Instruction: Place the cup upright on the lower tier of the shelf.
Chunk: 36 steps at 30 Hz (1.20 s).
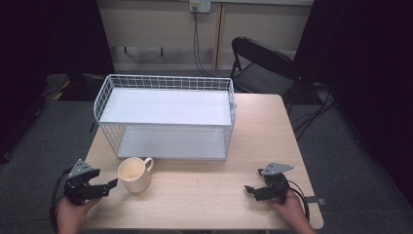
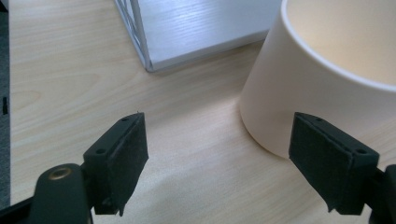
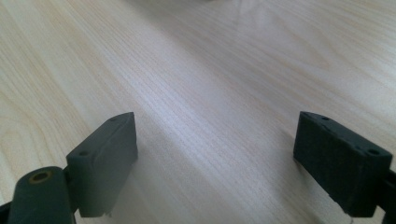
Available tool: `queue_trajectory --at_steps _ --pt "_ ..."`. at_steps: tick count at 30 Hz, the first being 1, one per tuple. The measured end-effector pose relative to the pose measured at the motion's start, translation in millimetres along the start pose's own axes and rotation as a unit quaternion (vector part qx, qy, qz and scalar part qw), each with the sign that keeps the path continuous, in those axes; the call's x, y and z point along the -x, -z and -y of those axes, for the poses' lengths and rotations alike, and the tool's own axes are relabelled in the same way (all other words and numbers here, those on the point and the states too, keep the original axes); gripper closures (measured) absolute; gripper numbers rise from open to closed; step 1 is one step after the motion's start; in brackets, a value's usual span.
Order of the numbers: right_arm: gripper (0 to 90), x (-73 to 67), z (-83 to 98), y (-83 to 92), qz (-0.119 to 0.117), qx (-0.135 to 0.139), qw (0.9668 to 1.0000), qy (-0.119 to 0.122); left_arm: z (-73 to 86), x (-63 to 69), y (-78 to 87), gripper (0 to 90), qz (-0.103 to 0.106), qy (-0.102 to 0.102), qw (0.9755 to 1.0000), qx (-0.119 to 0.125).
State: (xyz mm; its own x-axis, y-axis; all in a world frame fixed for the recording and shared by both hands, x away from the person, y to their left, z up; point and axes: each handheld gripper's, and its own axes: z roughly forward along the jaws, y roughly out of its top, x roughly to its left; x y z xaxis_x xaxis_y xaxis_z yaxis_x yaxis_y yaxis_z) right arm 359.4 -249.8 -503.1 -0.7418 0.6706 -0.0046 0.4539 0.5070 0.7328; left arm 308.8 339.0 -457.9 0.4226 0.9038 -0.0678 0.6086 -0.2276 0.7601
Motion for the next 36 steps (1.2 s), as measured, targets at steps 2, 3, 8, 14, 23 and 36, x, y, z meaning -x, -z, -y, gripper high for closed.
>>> queue_trajectory --at_steps 2,3,8,14,23,36 --pt "12.9 0.1 0.0 0.0 0.000 0.000 1.0000 0.000 -2.7 -0.2 2.2 19.4 0.003 0.001 1.0000 0.004" --pt "12.9 0.1 0.0 0.0 0.000 0.000 1.0000 0.000 -4.2 0.0 3.5 19.4 0.004 0.002 1.0000 0.005" --pt "12.9 0.0 0.0 0.0 0.000 0.000 1.0000 0.000 -9.6 1.8 7.1 19.4 0.007 0.001 0.9999 0.010" --pt "12.9 0.1 0.0 0.0 0.000 0.000 1.0000 0.000 -14.7 3.5 9.5 19.4 0.009 -0.004 0.9999 0.007" --pt "12.9 0.0 0.0 0.0 0.000 0.000 1.0000 0.000 -20.3 3.9 13.7 19.5 0.020 0.004 0.9997 0.010" --pt "12.9 0.0 0.0 0.0 0.000 0.000 1.0000 0.000 -31.0 10.9 18.2 19.6 0.017 -0.008 0.9996 0.019"
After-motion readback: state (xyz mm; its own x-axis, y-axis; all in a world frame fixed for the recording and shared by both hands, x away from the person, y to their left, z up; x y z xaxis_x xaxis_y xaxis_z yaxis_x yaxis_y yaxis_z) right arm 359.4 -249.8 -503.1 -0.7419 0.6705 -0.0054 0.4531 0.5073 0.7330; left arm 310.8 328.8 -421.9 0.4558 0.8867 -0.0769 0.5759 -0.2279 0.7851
